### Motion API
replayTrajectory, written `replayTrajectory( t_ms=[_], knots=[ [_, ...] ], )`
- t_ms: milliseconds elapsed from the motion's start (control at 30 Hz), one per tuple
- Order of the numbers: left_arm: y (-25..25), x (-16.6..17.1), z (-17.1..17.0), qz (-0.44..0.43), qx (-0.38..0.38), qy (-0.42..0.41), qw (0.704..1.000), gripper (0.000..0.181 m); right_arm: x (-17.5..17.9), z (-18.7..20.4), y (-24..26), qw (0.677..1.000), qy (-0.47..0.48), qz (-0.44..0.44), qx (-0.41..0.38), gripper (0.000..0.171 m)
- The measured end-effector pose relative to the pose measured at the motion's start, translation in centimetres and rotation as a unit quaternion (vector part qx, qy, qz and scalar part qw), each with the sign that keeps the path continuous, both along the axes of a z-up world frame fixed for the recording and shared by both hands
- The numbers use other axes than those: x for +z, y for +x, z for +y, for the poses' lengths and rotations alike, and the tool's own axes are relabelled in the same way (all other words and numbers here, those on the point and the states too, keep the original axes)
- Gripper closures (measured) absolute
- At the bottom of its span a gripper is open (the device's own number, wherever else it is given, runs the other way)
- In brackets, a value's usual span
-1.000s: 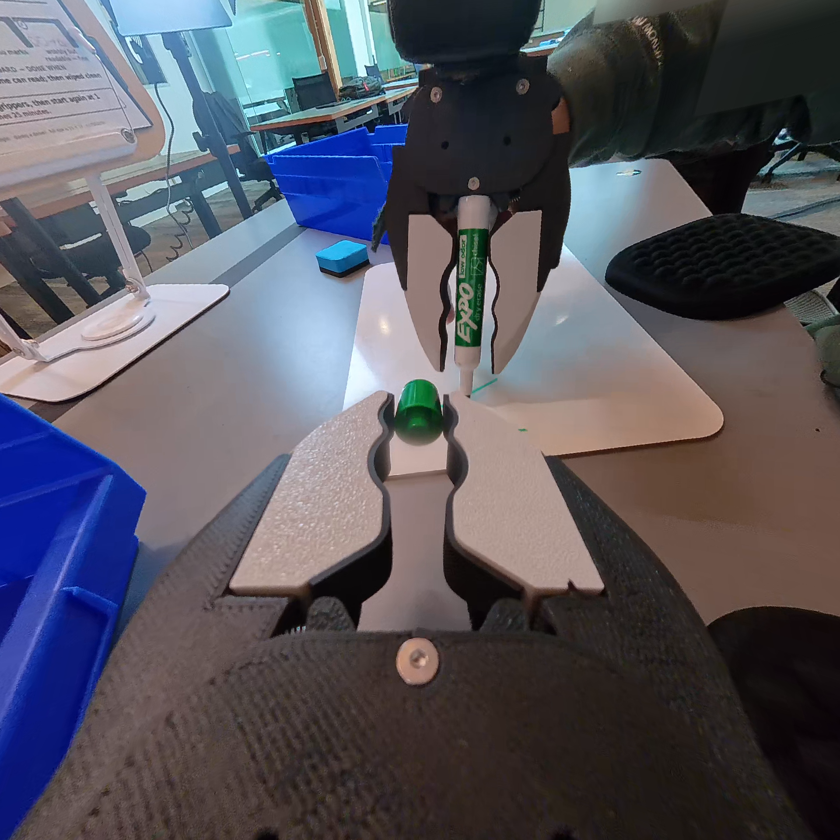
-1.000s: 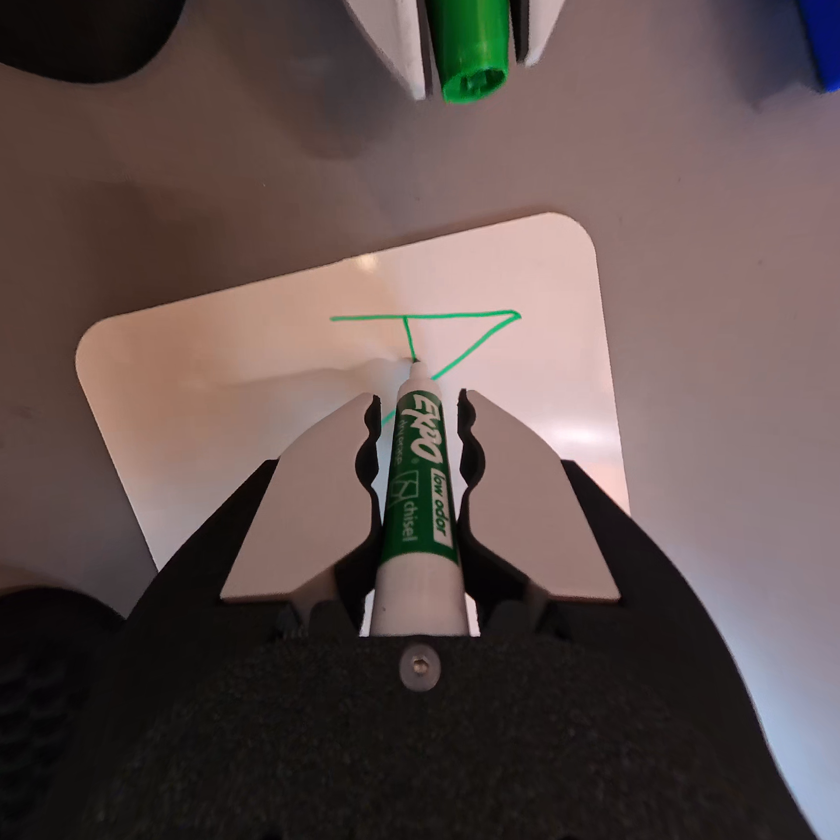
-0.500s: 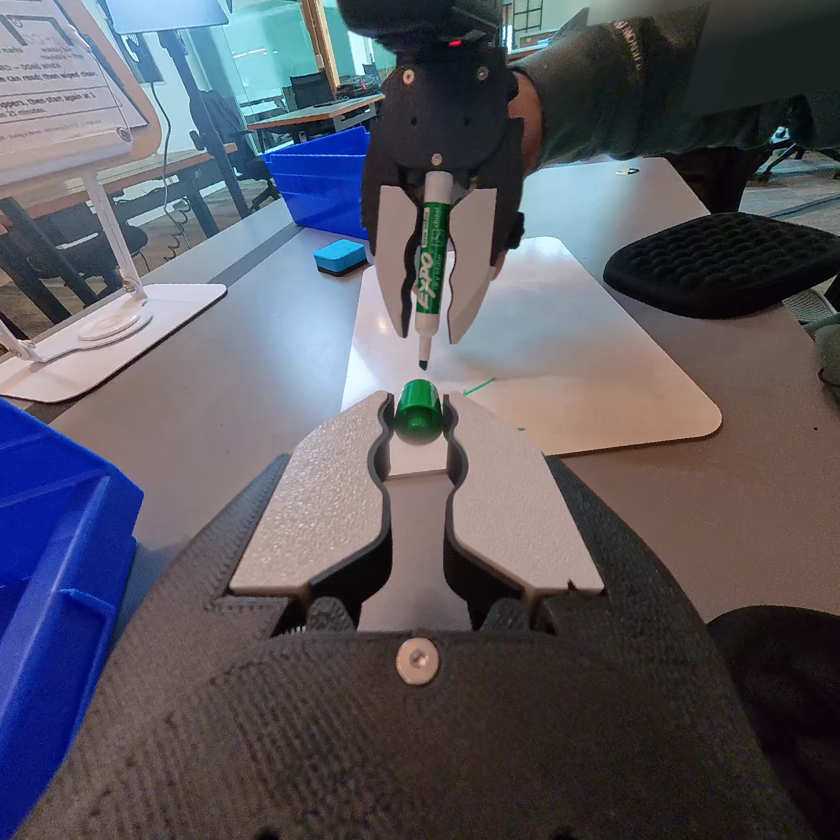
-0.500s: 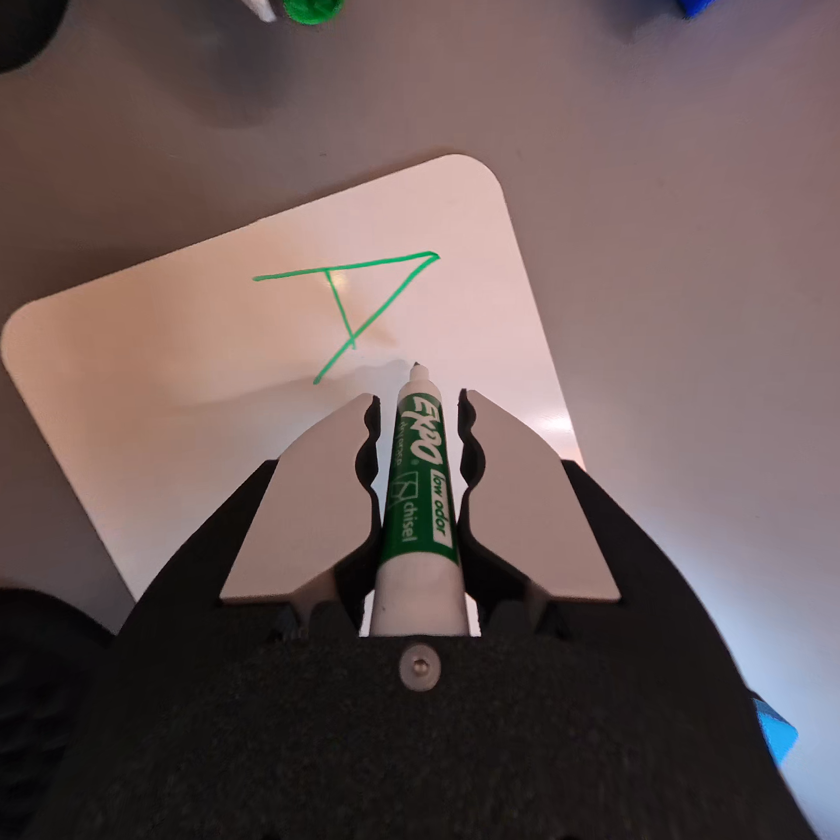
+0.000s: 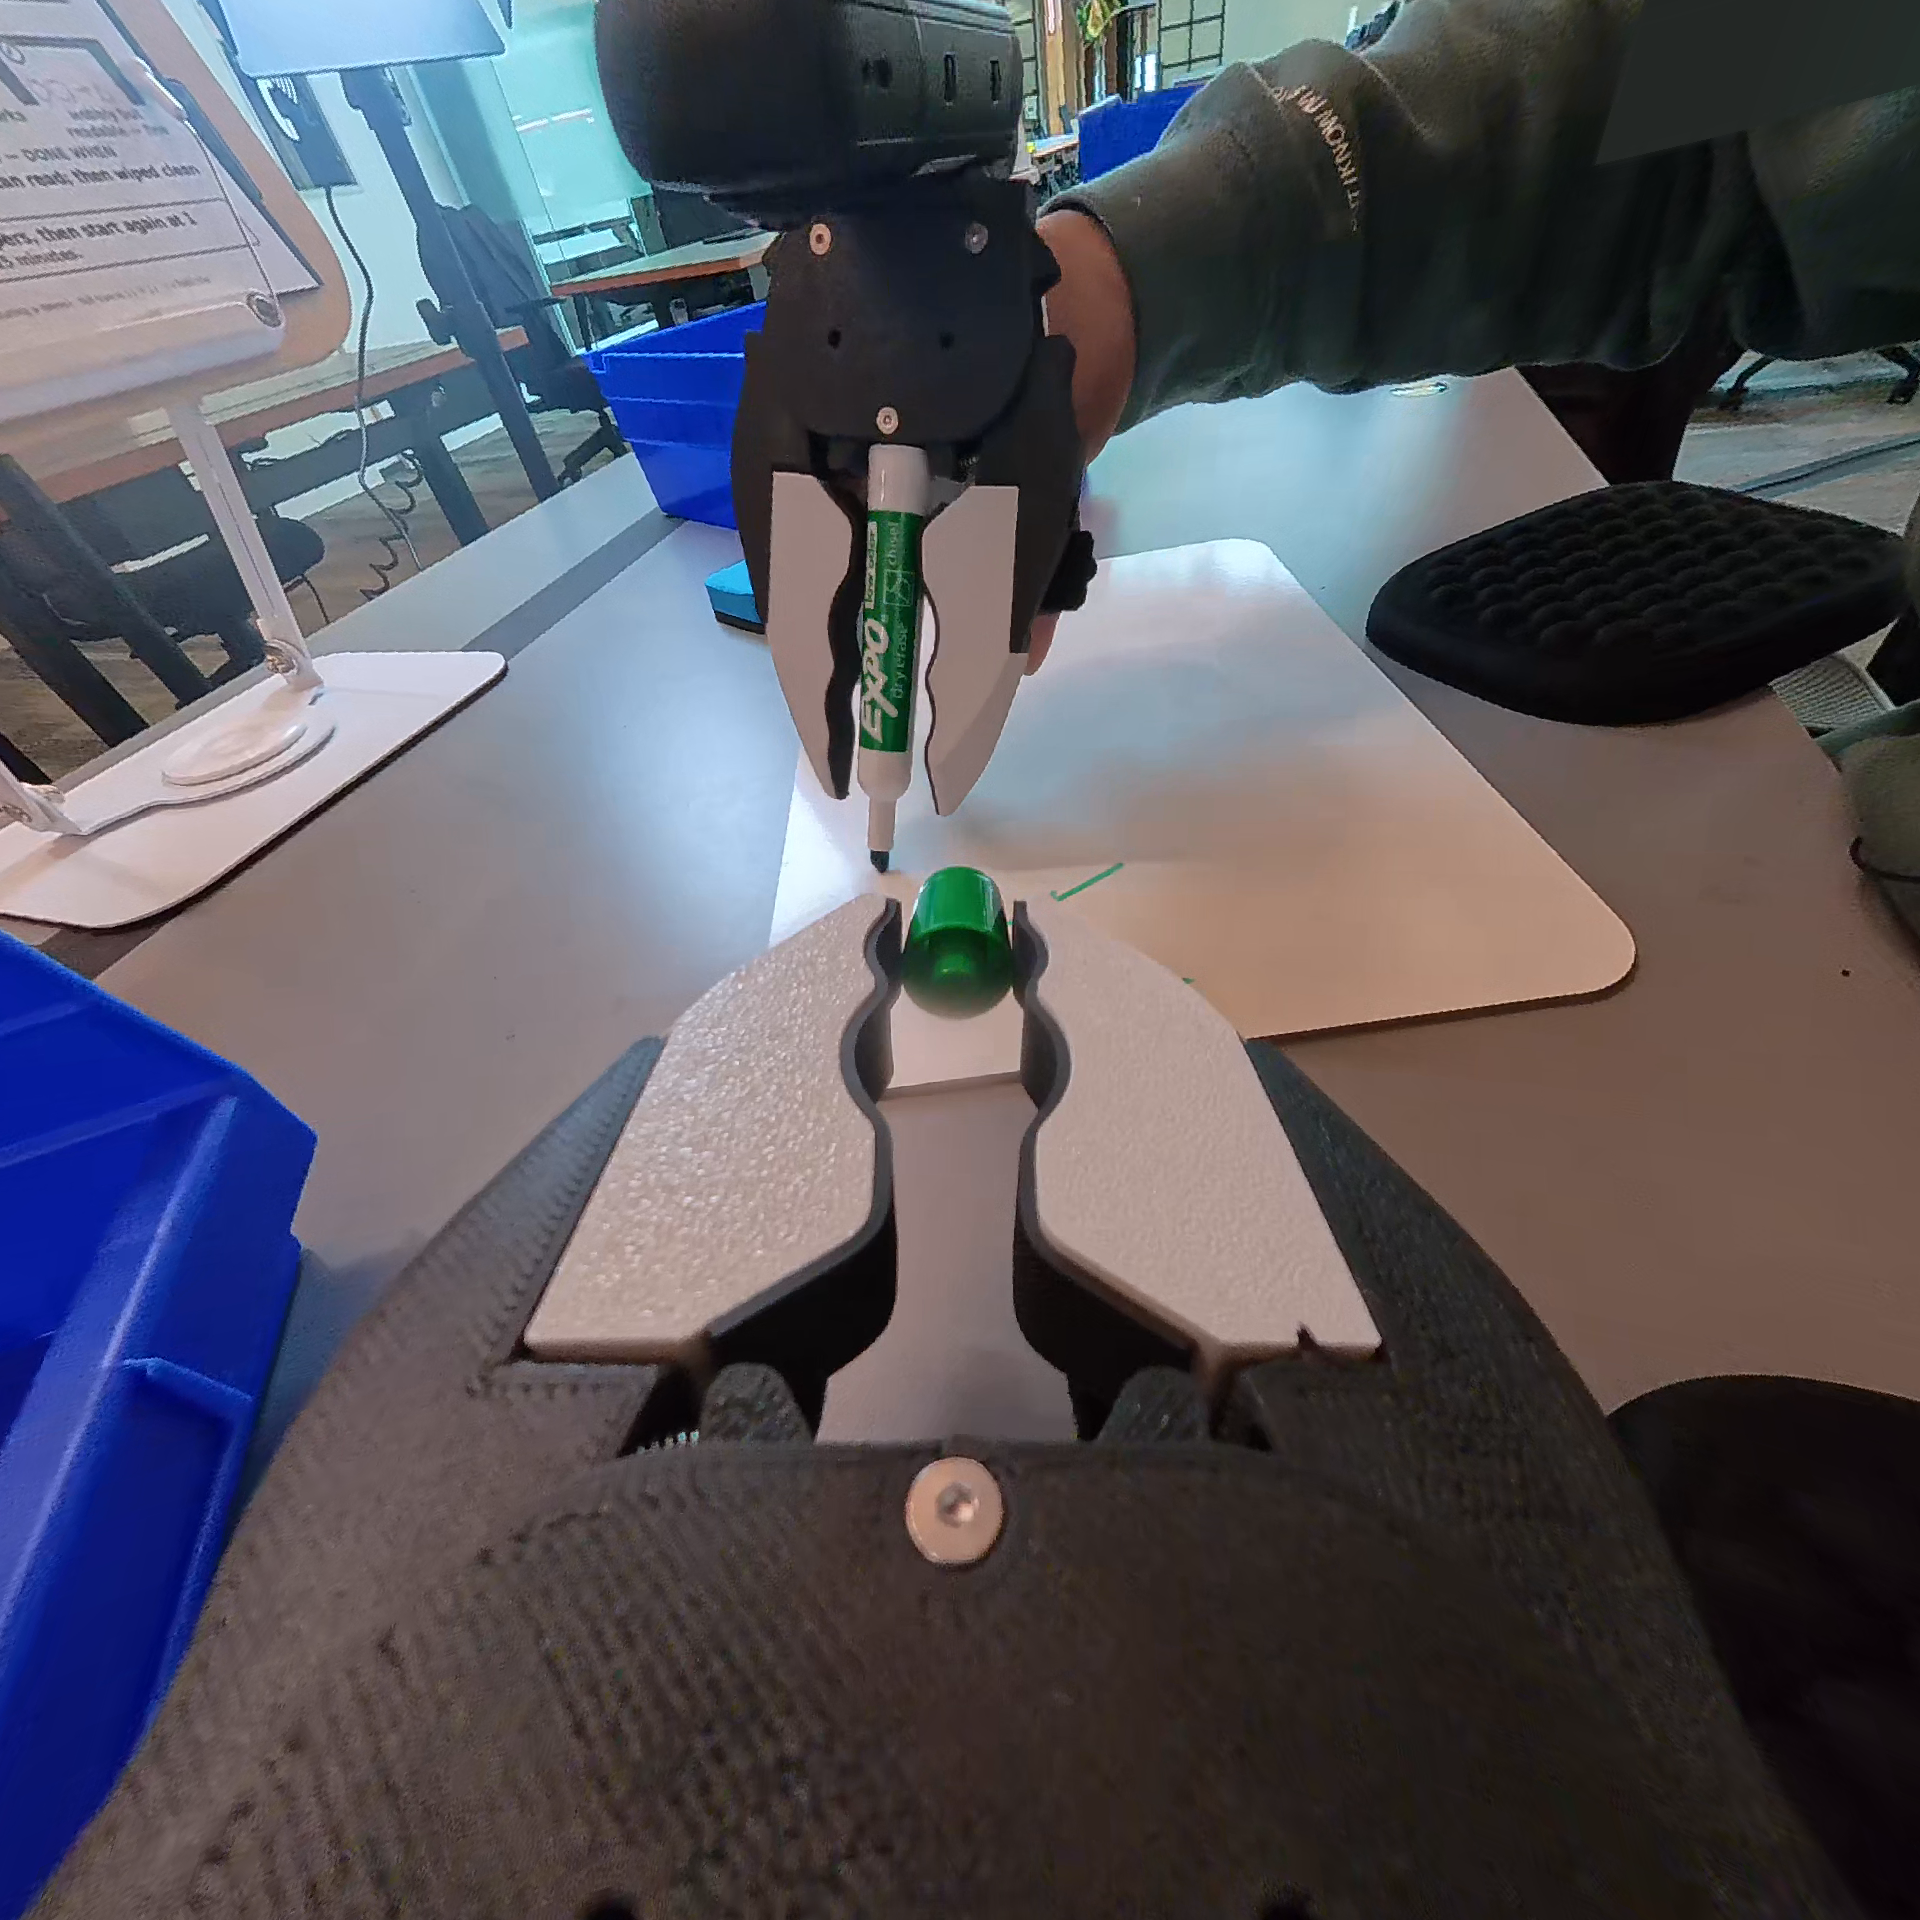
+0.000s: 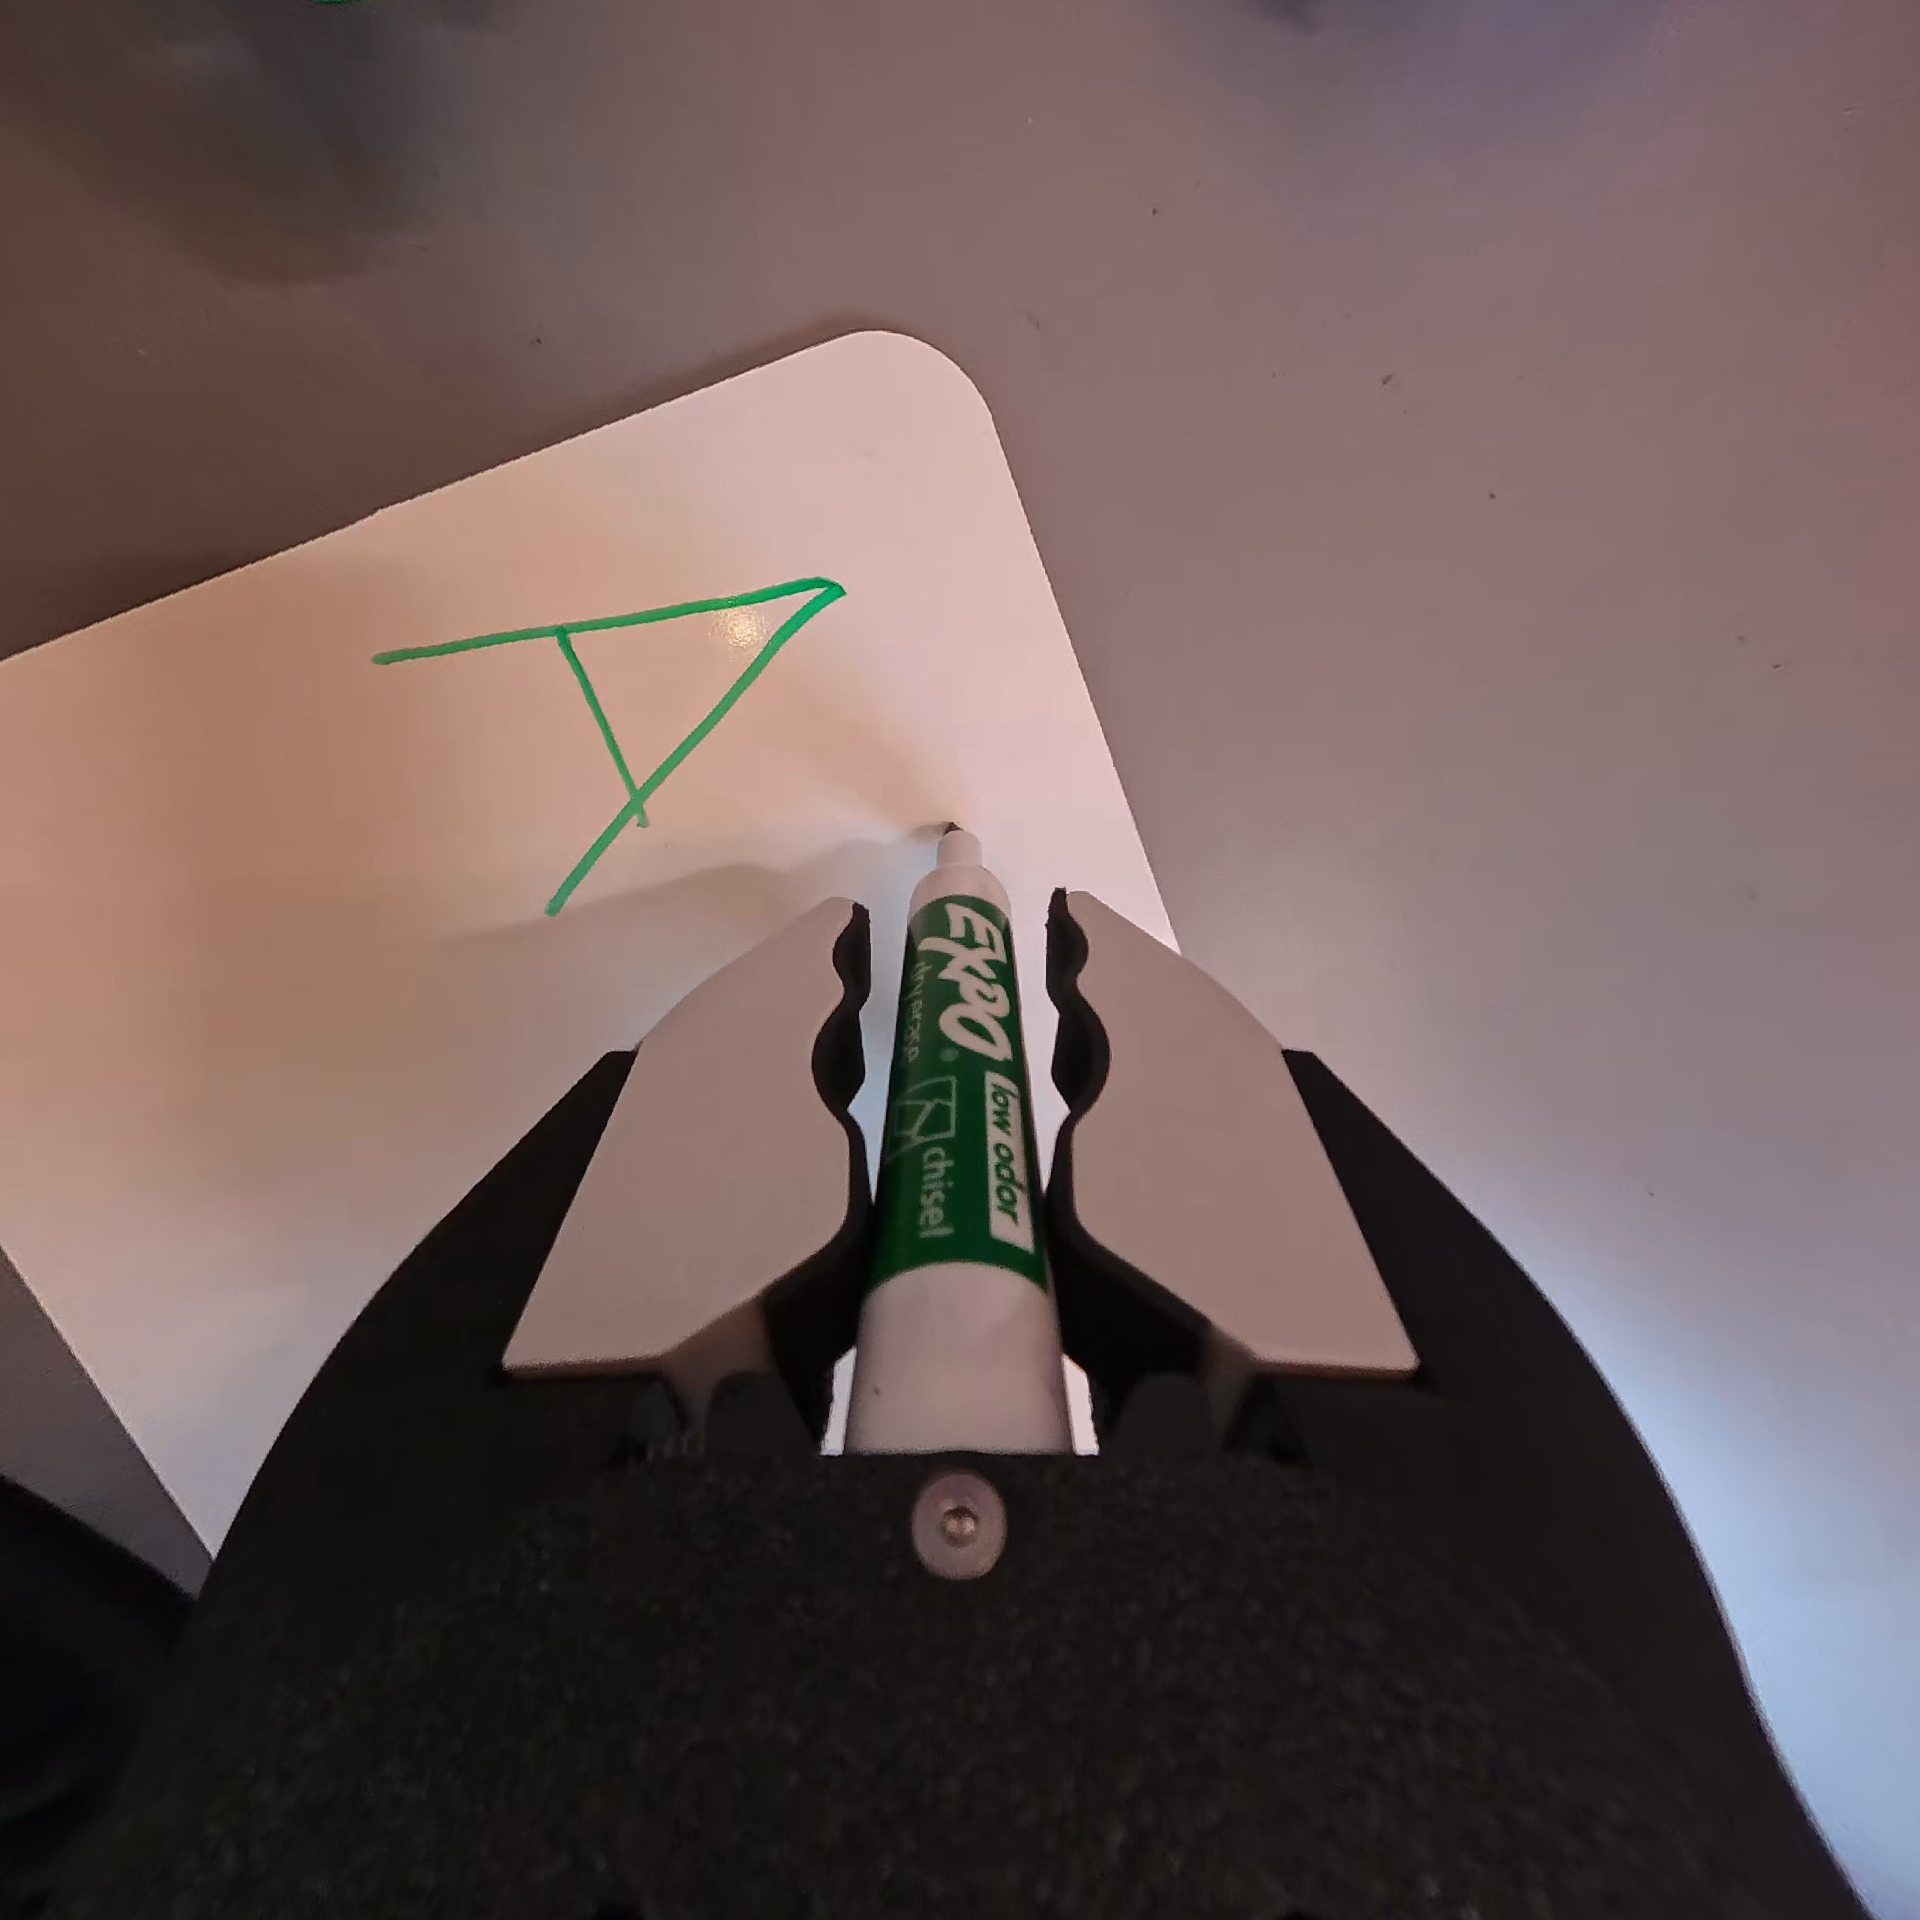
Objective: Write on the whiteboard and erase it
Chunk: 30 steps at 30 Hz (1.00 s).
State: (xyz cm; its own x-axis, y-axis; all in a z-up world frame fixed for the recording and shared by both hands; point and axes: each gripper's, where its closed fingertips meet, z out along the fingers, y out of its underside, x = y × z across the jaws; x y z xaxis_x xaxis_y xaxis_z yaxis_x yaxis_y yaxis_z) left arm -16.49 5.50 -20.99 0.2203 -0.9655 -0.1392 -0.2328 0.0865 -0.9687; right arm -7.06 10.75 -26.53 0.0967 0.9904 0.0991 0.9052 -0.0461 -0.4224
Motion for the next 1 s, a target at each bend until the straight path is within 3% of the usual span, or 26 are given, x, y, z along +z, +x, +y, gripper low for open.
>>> replayTrajectory(
  t_ms=[567, 1000],
  knots=[
    [0.1, -0.2, 0.0, 0.004, -0.003, 0.0, 1.0, 0.161, 0.1, -6.9, 2.4, 0.998, -0.043, -0.038, 0.033, 0.138],
    [0.1, -0.1, 0.0, 0.003, -0.003, 0.001, 1.0, 0.161, 0.8, -0.8, 0.2, 1.0, 0.002, 0.001, 0.002, 0.138]
  ],
)
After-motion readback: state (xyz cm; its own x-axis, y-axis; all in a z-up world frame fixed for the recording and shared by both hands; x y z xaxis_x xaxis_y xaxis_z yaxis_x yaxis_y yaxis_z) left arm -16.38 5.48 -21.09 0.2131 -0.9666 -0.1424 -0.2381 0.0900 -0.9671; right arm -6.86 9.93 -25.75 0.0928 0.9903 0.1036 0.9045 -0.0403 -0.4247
